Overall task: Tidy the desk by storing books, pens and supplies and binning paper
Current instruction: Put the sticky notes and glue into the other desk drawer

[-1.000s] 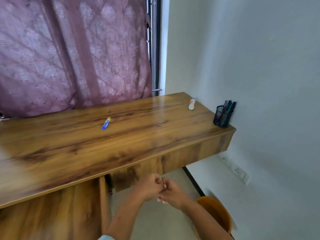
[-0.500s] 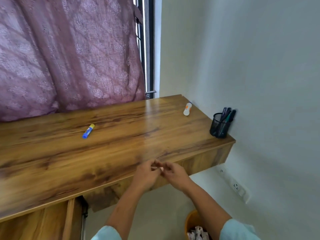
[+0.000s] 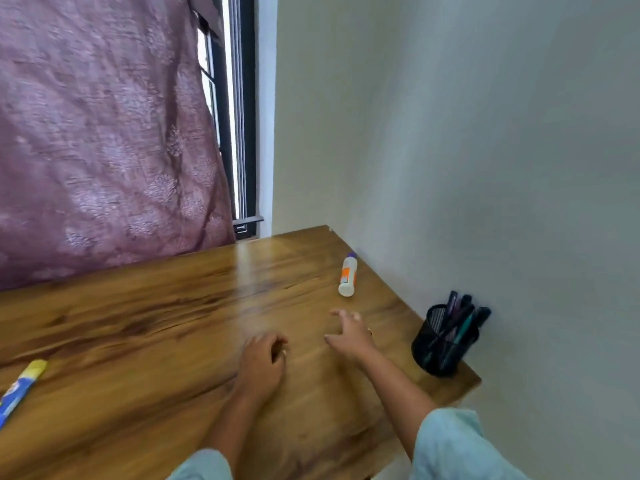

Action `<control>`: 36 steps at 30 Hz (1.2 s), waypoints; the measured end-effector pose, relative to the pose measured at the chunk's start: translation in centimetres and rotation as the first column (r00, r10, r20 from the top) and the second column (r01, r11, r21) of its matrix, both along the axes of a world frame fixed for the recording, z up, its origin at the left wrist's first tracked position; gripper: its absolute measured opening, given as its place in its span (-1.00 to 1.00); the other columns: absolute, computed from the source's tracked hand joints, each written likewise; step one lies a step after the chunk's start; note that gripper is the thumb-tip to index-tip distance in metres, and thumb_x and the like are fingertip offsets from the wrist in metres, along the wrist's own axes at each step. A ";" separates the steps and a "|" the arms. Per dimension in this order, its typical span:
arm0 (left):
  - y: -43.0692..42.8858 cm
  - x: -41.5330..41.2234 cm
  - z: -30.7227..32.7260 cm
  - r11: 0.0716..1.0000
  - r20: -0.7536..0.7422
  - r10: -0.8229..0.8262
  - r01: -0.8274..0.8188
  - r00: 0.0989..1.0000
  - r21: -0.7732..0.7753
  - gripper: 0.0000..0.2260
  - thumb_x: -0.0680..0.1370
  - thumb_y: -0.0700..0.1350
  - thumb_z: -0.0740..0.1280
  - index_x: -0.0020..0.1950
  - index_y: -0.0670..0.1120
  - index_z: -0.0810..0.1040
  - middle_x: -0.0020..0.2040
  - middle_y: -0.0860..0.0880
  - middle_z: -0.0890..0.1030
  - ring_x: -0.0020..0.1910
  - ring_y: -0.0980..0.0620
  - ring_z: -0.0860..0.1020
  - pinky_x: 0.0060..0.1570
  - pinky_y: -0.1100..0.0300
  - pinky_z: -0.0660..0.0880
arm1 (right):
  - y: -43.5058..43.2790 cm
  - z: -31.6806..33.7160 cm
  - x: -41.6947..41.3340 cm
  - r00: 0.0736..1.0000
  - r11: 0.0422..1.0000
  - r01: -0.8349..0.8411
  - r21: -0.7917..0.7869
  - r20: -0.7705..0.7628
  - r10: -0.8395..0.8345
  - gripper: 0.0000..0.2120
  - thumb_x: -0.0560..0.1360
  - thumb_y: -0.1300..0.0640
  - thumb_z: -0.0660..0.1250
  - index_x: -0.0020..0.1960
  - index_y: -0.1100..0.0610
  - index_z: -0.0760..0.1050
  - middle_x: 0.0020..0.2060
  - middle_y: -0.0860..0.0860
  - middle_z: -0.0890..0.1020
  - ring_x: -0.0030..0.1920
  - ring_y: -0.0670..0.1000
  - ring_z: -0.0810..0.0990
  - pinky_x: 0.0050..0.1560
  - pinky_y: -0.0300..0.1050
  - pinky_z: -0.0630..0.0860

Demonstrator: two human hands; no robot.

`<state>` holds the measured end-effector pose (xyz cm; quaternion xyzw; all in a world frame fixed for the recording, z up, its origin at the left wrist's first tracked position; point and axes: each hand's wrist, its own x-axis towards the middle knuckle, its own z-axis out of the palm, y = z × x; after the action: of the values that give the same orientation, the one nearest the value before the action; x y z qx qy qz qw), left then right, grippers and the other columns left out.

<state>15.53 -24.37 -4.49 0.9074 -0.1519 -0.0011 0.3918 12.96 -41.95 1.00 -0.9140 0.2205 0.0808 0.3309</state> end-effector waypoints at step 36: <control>-0.9 7.0 -0.7 0.961 0.058 0.044 -0.026 0.997 -0.276 -0.83 0.49 -0.28 0.33 -0.06 -0.01 0.52 -0.14 0.07 0.58 -0.14 0.12 0.54 -0.15 0.20 0.43 | 3.2 1.1 6.1 0.995 0.754 0.035 0.655 -0.096 0.038 -0.54 0.41 0.29 0.31 0.24 0.10 0.25 -0.25 0.04 0.48 -0.51 -0.10 0.43 -0.54 -0.30 0.38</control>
<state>22.53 -25.31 -5.18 0.8463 -0.1470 0.0557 0.5090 19.04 -38.74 2.12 -0.7348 0.1943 0.2004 0.6183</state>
